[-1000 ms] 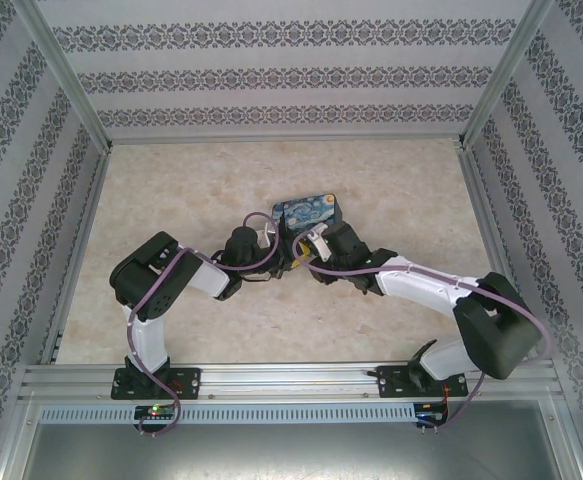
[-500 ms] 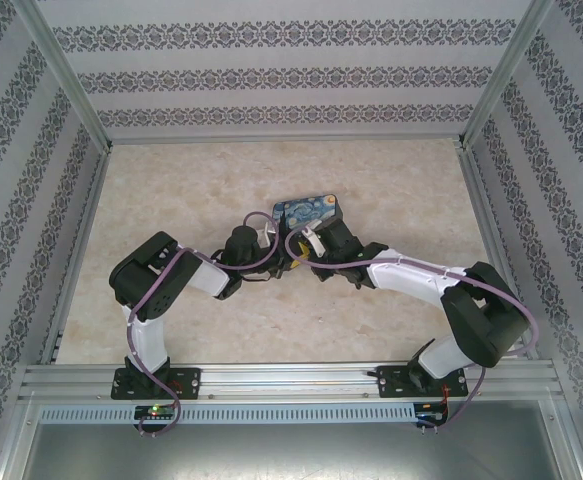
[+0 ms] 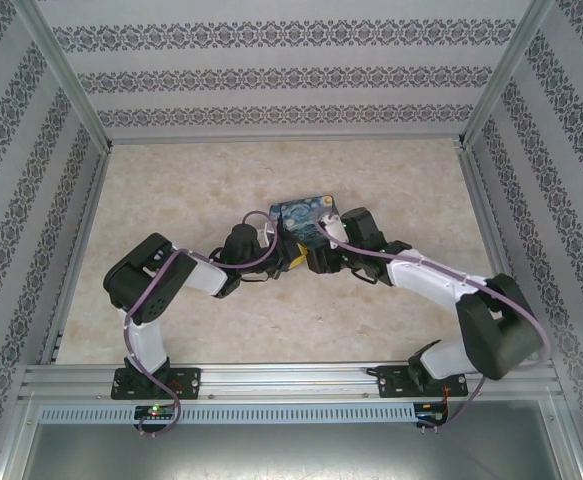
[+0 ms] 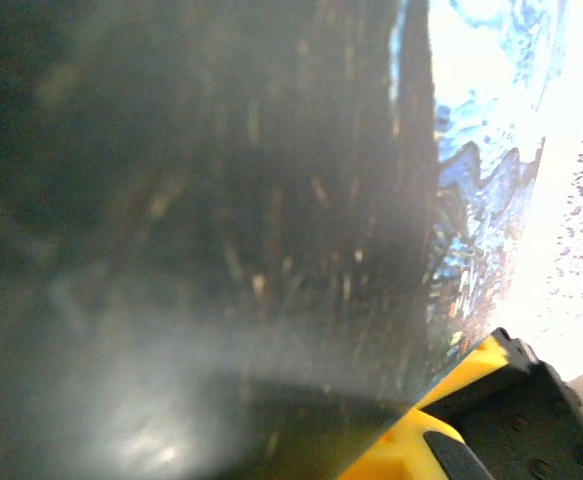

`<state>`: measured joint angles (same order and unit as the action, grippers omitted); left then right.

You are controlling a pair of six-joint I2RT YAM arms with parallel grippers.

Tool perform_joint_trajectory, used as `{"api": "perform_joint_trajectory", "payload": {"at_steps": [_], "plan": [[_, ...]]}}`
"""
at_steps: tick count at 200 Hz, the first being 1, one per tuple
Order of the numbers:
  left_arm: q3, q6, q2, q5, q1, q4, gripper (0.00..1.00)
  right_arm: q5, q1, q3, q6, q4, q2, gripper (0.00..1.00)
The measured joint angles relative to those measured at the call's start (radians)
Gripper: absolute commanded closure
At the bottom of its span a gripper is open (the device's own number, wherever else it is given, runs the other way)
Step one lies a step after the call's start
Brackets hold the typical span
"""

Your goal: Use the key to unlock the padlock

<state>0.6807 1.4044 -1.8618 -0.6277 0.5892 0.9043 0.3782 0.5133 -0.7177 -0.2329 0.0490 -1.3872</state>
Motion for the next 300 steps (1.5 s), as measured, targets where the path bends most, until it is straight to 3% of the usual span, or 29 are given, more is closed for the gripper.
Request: {"api": "perform_joint_trajectory", "payload": {"at_steps": [33, 96, 130, 206, 240, 300], "plan": [[0.024, -0.103, 0.048, 0.002, 0.000, -0.177, 1.00, 0.035, -0.014, 0.096, -0.120, -0.079, 0.093, 0.39], [0.094, -0.288, 0.095, 0.011, 0.000, -0.475, 0.87, 0.048, -0.002, 0.249, -0.380, -0.288, 0.080, 0.37], [0.096, -0.330, 0.096, 0.010, 0.000, -0.510, 0.74, 0.024, 0.022, 0.251, -0.452, -0.364, 0.034, 0.37], [0.092, -0.375, 0.203, 0.027, 0.000, -0.616, 0.31, -0.017, 0.014, 0.228, -0.530, -0.442, -0.058, 0.37], [0.089, -0.396, 0.289, 0.048, 0.000, -0.666, 0.21, -0.018, -0.044, 0.146, -0.537, -0.443, -0.099, 0.37], [0.094, -0.443, 0.338, 0.108, 0.000, -0.771, 0.14, 0.020, -0.111, 0.058, -0.549, -0.464, -0.151, 0.39]]}}
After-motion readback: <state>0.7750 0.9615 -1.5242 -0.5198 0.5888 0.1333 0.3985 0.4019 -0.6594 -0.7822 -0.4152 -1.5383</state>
